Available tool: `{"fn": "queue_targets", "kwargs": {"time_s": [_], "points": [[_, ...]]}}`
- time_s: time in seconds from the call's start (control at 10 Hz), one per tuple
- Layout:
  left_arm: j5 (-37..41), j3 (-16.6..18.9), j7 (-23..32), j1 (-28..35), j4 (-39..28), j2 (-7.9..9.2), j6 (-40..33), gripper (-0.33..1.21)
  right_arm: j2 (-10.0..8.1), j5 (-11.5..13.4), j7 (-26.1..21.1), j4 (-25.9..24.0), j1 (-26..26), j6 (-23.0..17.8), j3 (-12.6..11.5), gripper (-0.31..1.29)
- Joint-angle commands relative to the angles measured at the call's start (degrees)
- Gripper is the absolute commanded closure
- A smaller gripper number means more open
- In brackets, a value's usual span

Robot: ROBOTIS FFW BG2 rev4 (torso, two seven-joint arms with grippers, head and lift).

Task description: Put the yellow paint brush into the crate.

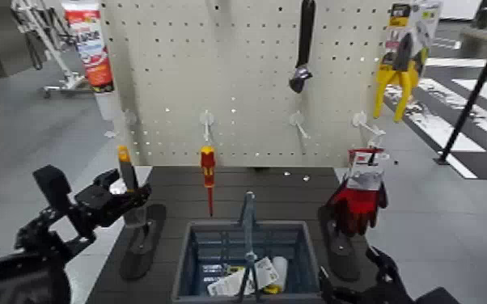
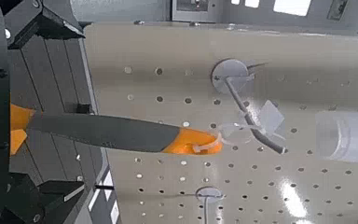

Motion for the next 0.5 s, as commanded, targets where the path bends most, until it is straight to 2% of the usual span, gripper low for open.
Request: {"fn": "queue_targets", "kwargs": {"time_s": [0.1, 0.2, 0.5], "points": [[-0.81, -0.49, -0.42, -0.51, 0.08, 0.04, 1.26, 0.6, 0.18, -0.12, 0.17, 0.34, -0.29, 0.0, 0.04, 0.15], [-1.16, -0.85, -0.42, -0.69, -0.1, 0.04, 2.4, 1.08, 0.18, -0.12, 0.17, 0.34, -0.29, 0.0, 0.04, 0.15], [-2.22, -1.28, -0.42, -0.78, -0.45, -0.05, 3.9, 1.11, 0.0, -0.2, 0.26, 0.34, -0.29, -0.18, 0.04, 0.15]]}}
